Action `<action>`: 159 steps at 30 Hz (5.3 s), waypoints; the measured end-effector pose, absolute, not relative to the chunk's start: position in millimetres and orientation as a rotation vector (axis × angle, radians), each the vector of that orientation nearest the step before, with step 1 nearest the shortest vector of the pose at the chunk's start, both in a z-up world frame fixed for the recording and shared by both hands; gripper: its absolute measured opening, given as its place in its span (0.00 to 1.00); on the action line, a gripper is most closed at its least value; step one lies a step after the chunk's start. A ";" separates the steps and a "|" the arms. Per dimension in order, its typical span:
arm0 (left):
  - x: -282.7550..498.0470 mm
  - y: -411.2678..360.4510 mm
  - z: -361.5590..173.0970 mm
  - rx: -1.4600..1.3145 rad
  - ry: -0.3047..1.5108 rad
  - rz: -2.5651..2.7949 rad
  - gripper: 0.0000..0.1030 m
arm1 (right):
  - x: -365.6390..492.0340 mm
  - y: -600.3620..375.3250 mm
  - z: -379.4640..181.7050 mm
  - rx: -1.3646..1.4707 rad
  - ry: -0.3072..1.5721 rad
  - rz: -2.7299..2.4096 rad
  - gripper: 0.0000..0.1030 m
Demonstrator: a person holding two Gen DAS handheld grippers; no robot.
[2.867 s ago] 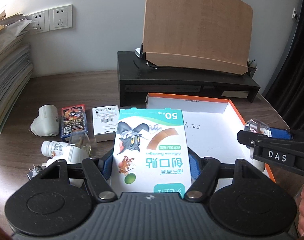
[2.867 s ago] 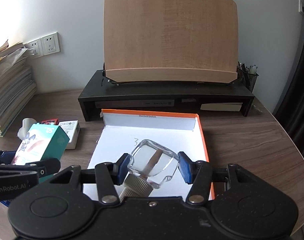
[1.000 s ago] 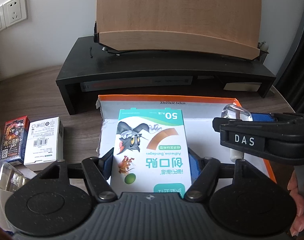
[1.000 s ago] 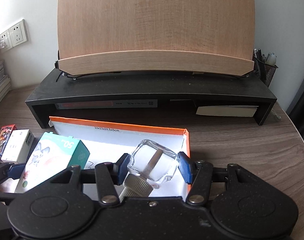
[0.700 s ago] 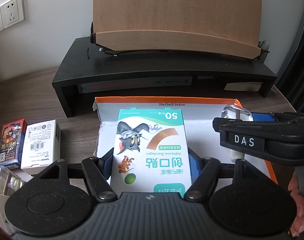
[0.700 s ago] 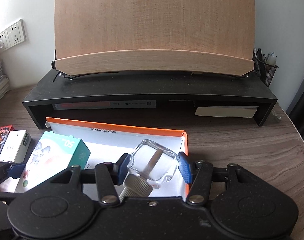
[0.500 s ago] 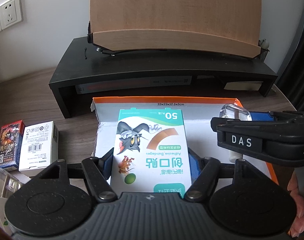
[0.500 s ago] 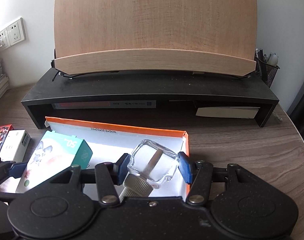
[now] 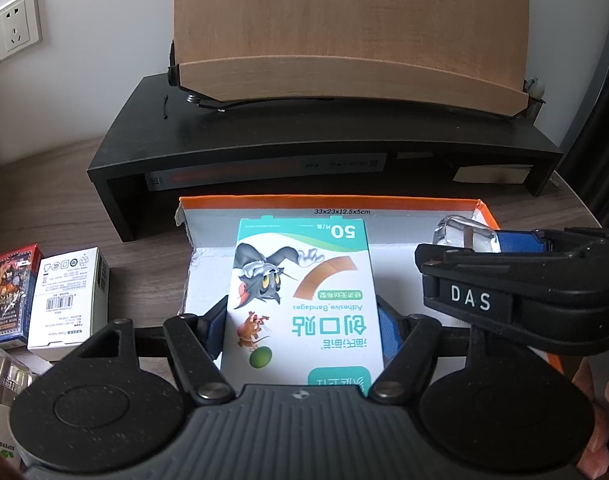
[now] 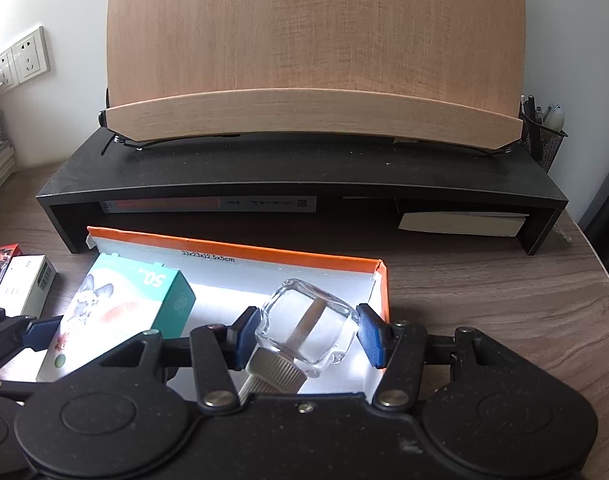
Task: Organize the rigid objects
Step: 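Open left tool to drop the bandage box while right releases the glass bottle in the box, then grasp the white charger cube with left tool while right grasps the blue plastic case, then carry the white charger with left tool while right carries the blue case over the white box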
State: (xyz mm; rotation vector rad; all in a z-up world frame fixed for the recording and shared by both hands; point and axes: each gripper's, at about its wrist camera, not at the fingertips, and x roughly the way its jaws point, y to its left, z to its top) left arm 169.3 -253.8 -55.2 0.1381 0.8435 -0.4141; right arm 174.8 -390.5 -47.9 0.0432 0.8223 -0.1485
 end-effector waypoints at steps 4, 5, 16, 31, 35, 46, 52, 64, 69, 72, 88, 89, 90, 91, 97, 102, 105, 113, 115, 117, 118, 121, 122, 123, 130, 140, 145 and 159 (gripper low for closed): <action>170.4 -257.5 -55.4 0.140 0.851 -0.420 0.70 | 173.8 -390.6 -46.3 0.040 0.806 -0.167 0.63; 170.6 -258.0 -55.0 0.138 0.854 -0.419 0.70 | 172.9 -391.1 -44.7 0.039 0.798 -0.170 0.63; 153.8 -248.5 -32.4 0.125 0.866 -0.408 0.93 | 146.8 -390.2 -22.7 0.067 0.736 -0.214 0.79; 120.6 -166.9 13.2 0.088 0.886 -0.294 0.99 | 87.7 -346.2 9.4 0.182 0.714 -0.199 0.81; 112.3 -139.4 18.6 0.087 0.875 -0.271 0.99 | 79.2 -317.9 10.2 0.171 0.718 -0.162 0.81; 100.4 -52.7 6.7 0.025 0.891 -0.192 0.99 | 75.5 -233.6 1.3 0.122 0.755 -0.040 0.81; 92.8 -10.8 -2.1 0.002 0.889 -0.159 0.99 | 74.1 -193.2 -9.1 0.094 0.773 0.036 0.81; 74.8 55.9 -32.6 -0.008 0.819 -0.184 1.00 | 69.7 -160.4 -28.6 0.102 0.816 0.092 0.81; 67.2 66.5 -30.4 -0.009 0.772 -0.255 1.00 | 67.8 -160.8 -33.3 0.107 0.829 0.080 0.81; 67.1 77.8 -34.1 -0.044 0.766 -0.239 1.00 | 66.2 -161.0 -35.1 0.108 0.834 0.075 0.81; 88.6 74.9 -68.8 0.104 0.828 -0.372 0.77 | 58.3 -148.2 -30.9 0.092 0.833 0.087 0.81; 89.8 73.0 -70.7 0.107 0.829 -0.376 0.77 | 57.8 -147.3 -30.6 0.091 0.834 0.087 0.81; 90.0 71.0 -71.6 0.114 0.815 -0.381 0.74 | 56.9 -145.8 -30.4 0.090 0.835 0.089 0.81; 91.2 68.8 -72.3 0.122 0.812 -0.387 0.71 | 56.2 -144.3 -30.3 0.089 0.837 0.093 0.81; 88.3 63.3 -70.4 0.150 0.789 -0.387 0.41 | 54.9 -124.0 -30.1 0.127 0.862 0.156 0.81; 80.4 74.0 -66.7 0.129 0.795 -0.354 0.41 | 64.7 -97.4 -28.9 0.216 0.895 0.199 0.83; 78.1 81.4 -61.9 0.117 0.796 -0.326 0.41 | 78.0 -80.2 -35.0 0.225 0.912 0.170 0.85; 77.7 97.2 -46.6 0.071 0.799 -0.247 0.41 | 105.3 -56.1 -73.9 0.047 1.019 0.094 0.51; 78.7 96.3 -44.4 0.063 0.799 -0.238 0.41 | 103.3 -57.2 -74.1 0.011 0.995 0.095 0.39; 79.2 94.6 -41.6 0.048 0.797 -0.246 0.41 | 101.1 -62.6 -70.5 0.015 0.981 0.091 0.39; 79.5 92.7 -39.9 0.045 0.795 -0.249 0.41 | 98.6 -66.1 -66.8 0.018 0.963 0.094 0.39; 79.1 84.6 -32.9 0.037 0.783 -0.265 0.41 | 89.8 -72.9 -52.0 -0.006 0.915 0.095 0.39; 79.2 81.8 -30.1 0.029 0.780 -0.273 0.41 | 86.3 -76.4 -46.0 -0.012 0.897 0.093 0.39; 79.6 77.1 -26.7 0.019 0.777 -0.284 0.41 | 82.7 -80.6 -40.8 -0.014 0.884 0.093 0.39; 71.6 29.4 -4.0 0.019 0.740 -0.385 0.41 | 53.3 -127.7 -6.0 0.019 0.821 0.026 0.39; 57.6 -53.4 14.8 0.048 0.729 -0.539 0.41 | 8.2 -214.9 20.3 0.055 0.766 -0.173 0.39; 52.1 -94.2 17.9 0.067 0.767 -0.602 0.41 | -10.3 -257.2 26.9 0.078 0.780 -0.252 0.39; 49.6 -152.8 13.2 0.108 0.787 -0.553 0.41 | -26.4 -321.1 17.1 0.119 0.776 -0.279 0.39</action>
